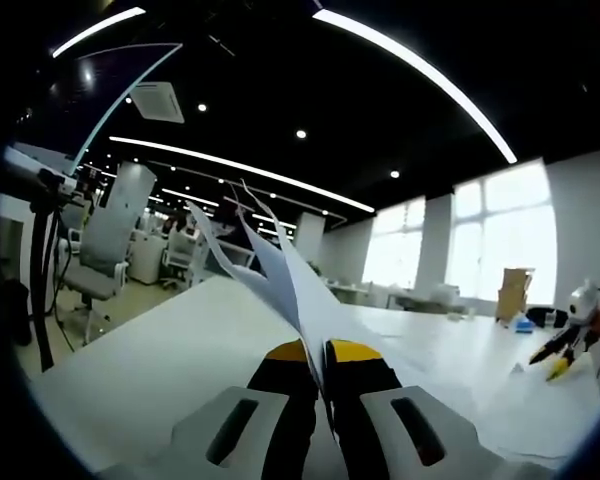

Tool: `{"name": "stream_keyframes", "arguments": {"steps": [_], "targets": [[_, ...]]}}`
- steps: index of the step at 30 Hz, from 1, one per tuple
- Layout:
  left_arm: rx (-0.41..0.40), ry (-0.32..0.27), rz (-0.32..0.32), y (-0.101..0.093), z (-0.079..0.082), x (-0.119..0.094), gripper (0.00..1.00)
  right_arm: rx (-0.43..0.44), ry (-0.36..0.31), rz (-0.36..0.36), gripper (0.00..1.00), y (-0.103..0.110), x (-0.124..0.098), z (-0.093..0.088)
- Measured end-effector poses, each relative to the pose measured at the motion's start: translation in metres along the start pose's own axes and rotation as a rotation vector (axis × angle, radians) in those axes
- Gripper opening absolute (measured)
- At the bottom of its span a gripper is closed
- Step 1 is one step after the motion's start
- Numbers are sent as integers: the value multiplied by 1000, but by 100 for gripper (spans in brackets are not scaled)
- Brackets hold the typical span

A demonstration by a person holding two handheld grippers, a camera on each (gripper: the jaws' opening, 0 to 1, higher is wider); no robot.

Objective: Organize the stack of printing papers by aligning and flattening the scattered papers on the table

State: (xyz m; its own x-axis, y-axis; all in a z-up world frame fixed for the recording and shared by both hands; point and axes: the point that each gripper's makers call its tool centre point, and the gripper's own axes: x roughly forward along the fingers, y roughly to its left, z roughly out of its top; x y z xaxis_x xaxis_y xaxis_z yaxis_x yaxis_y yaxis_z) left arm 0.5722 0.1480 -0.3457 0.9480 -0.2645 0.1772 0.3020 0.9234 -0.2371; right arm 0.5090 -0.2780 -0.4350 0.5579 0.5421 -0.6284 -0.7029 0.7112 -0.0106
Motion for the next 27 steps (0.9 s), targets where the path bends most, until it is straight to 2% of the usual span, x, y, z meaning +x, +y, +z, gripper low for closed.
{"name": "stream_keyframes", "arguments": {"steps": [8, 12, 14, 16, 20, 22, 24, 26, 27], "targets": [[-4, -2, 3, 1, 0, 0, 7, -24, 0, 23, 59, -6, 13, 14], [-4, -1, 4, 2, 0, 1, 7, -36, 9, 44, 59, -5, 21, 14], [-4, -1, 4, 2, -1, 1, 7, -39, 27, 58, 58, -3, 26, 8], [-3, -2, 5, 2, -1, 1, 7, -32, -6, 67, 56, -2, 23, 13], [-3, -1, 5, 2, -1, 1, 7, -39, -32, 79, 42, 0, 23, 16], [-3, -1, 6, 2, -1, 1, 7, -38, -37, 80, 39, -1, 24, 16], [-2, -2, 6, 2, -1, 1, 7, -26, -38, 77, 30, -3, 22, 15], [-2, -2, 6, 1, -1, 0, 7, -25, -45, 76, 25, -5, 20, 14], [-2, -2, 6, 2, -1, 0, 7, -30, -54, 69, 18, -9, 18, 14]]}}
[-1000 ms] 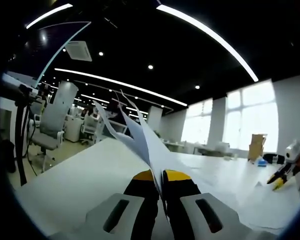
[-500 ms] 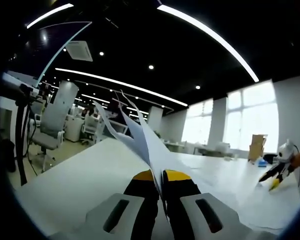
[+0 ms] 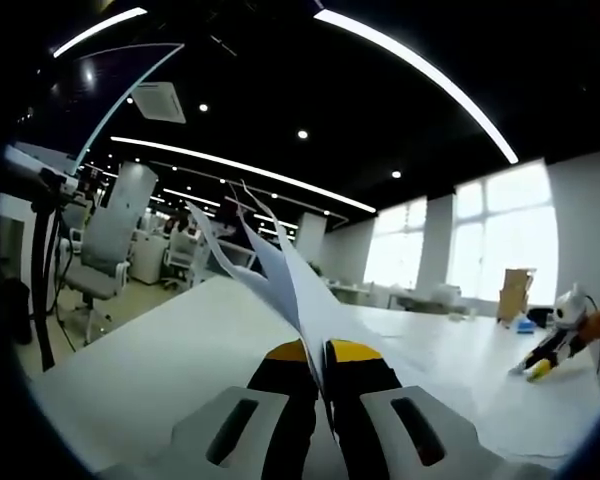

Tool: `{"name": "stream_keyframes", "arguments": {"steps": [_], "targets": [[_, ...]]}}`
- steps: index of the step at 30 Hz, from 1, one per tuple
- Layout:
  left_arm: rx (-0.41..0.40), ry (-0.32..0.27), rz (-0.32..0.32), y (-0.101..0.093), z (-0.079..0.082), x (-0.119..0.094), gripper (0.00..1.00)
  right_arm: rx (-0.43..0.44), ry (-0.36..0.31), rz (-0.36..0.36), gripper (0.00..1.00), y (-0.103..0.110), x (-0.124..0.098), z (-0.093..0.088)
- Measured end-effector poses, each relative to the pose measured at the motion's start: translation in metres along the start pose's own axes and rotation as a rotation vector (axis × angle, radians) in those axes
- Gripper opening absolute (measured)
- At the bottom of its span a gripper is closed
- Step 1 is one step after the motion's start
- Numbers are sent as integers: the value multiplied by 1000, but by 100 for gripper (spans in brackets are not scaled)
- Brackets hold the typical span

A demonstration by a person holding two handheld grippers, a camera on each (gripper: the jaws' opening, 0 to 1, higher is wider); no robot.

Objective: Organize the stack of printing papers by aligning and flattening the scattered papers on the table

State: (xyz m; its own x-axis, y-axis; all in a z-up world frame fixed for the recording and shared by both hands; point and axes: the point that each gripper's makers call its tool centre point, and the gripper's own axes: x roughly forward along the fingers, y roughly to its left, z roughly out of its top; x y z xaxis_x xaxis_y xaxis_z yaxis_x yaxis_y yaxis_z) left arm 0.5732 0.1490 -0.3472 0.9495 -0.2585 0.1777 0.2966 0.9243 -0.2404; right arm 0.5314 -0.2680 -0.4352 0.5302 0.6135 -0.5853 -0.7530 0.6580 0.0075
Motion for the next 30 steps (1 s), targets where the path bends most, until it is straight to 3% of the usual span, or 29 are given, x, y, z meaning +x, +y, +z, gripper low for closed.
{"name": "stream_keyframes", "arguments": {"steps": [1, 3, 4, 9, 11, 19, 30], "targets": [[0, 0, 0, 0, 0, 0, 7, -13, -5, -6, 7, -2, 0, 0], [1, 0, 0, 0, 0, 0, 7, -75, -20, -19, 0, -8, -1, 0], [1, 0, 0, 0, 0, 0, 7, -106, -28, -33, 0, -11, -1, 1], [-1, 0, 0, 0, 0, -1, 7, -106, -13, -26, 0, -8, 0, 0], [-1, 0, 0, 0, 0, -1, 7, -86, 7, -22, 0, -9, -1, 1], [-1, 3, -5, 0, 0, -1, 7, 158, -121, -29, 0, -15, -31, 35], [7, 9, -34, -7, 0, 0, 6, 125, -236, -93, 0, -25, -85, 76]]}}
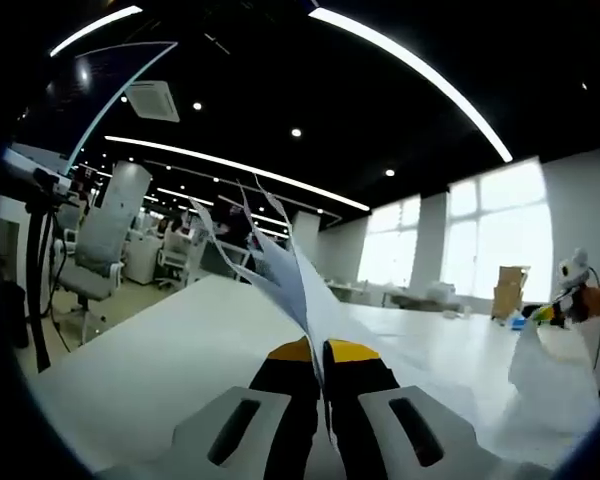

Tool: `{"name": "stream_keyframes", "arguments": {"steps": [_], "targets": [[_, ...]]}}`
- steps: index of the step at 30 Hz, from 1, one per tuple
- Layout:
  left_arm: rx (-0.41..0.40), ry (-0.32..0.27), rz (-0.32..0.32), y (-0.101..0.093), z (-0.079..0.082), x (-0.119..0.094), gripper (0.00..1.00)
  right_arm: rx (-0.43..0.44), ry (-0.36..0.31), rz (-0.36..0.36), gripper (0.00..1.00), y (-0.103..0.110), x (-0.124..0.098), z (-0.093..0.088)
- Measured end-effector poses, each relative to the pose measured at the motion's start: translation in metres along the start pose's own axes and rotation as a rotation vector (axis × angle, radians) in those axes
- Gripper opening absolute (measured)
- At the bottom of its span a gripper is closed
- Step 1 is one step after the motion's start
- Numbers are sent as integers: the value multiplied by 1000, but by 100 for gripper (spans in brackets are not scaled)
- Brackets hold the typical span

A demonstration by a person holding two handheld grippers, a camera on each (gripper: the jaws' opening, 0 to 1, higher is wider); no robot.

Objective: Organize the stack of printing papers by aligning and flattening the scattered papers on the table

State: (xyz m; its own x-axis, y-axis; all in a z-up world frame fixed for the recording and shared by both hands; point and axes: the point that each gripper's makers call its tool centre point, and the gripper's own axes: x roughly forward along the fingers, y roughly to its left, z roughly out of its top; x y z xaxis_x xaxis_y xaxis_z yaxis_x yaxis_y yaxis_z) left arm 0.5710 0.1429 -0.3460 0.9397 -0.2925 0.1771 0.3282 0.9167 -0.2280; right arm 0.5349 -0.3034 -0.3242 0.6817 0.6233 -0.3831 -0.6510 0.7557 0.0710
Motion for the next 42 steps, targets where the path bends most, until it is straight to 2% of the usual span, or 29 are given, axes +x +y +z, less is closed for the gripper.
{"name": "stream_keyframes", "arguments": {"steps": [2, 8, 12, 16, 18, 25, 35, 37, 42], "targets": [[-2, 1, -9, -2, 0, 0, 6, -20, -13, -6, 0, -1, -5, 8], [-17, 8, -38, -8, -1, 1, 6, -155, -17, -21, 0, -3, -15, 34], [-16, 10, -41, -9, -2, 2, 6, -180, -40, -25, 0, -3, -21, 56], [-18, 11, -45, -10, -2, 2, 6, -248, -51, -38, 0, -3, -23, 70], [-16, 13, -46, -11, -3, 3, 6, -313, -59, -34, 0, -2, -23, 82], [-27, 12, -62, -15, -4, 3, 6, -355, -82, 9, 0, 3, -20, 103], [-54, 36, -138, -31, -7, 5, 6, -522, 42, 115, 0, 19, -2, 118], [-58, 35, -148, -33, -7, 5, 6, -553, 69, 162, 0, 27, 1, 118], [-109, 42, -192, -41, -7, 10, 6, -627, 112, 220, 0, 39, 11, 122]]}}
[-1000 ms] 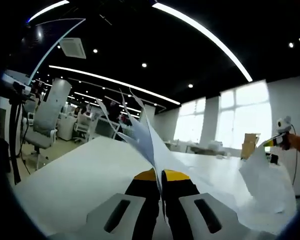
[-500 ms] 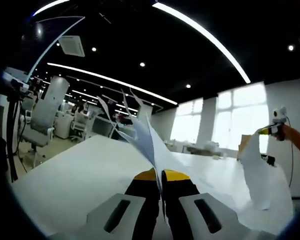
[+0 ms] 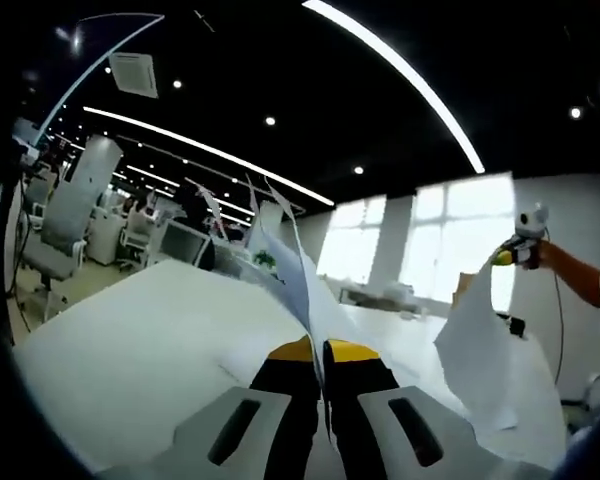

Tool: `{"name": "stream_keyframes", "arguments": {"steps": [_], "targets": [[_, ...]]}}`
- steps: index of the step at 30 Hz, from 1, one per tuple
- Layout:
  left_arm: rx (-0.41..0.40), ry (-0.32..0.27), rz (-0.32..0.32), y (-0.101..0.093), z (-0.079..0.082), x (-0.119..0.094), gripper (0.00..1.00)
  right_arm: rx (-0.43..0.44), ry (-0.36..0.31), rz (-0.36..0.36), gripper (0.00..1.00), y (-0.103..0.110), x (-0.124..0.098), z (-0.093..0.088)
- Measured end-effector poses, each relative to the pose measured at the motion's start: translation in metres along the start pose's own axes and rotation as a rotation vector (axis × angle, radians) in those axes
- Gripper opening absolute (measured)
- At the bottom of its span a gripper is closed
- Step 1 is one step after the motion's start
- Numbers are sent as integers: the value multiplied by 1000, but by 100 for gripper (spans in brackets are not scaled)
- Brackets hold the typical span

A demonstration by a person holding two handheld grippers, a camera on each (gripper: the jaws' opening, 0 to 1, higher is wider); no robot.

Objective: Organize the stack of printing papers by aligning and flattening the scattered papers on the table

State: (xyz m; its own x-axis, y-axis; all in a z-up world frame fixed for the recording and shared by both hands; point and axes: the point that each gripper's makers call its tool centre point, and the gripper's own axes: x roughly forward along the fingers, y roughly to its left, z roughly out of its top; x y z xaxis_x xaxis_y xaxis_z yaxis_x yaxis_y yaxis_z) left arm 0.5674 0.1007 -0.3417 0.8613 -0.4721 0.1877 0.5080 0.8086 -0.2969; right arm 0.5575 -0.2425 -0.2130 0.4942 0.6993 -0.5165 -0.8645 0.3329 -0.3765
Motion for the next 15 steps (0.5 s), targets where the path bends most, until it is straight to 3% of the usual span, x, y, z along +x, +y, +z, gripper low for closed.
{"name": "stream_keyframes", "arguments": {"steps": [3, 9, 15], "targets": [[-60, -22, -15, -5, 1, 5, 6, 14, -16, -12, 0, -5, 6, 9], [-77, -17, -45, -18, -4, 18, 6, 22, -29, -18, 0, -9, 19, 21], [-55, -9, -110, -36, -7, 16, 6, 24, -4, -25, 0, -22, 35, 19]]}}
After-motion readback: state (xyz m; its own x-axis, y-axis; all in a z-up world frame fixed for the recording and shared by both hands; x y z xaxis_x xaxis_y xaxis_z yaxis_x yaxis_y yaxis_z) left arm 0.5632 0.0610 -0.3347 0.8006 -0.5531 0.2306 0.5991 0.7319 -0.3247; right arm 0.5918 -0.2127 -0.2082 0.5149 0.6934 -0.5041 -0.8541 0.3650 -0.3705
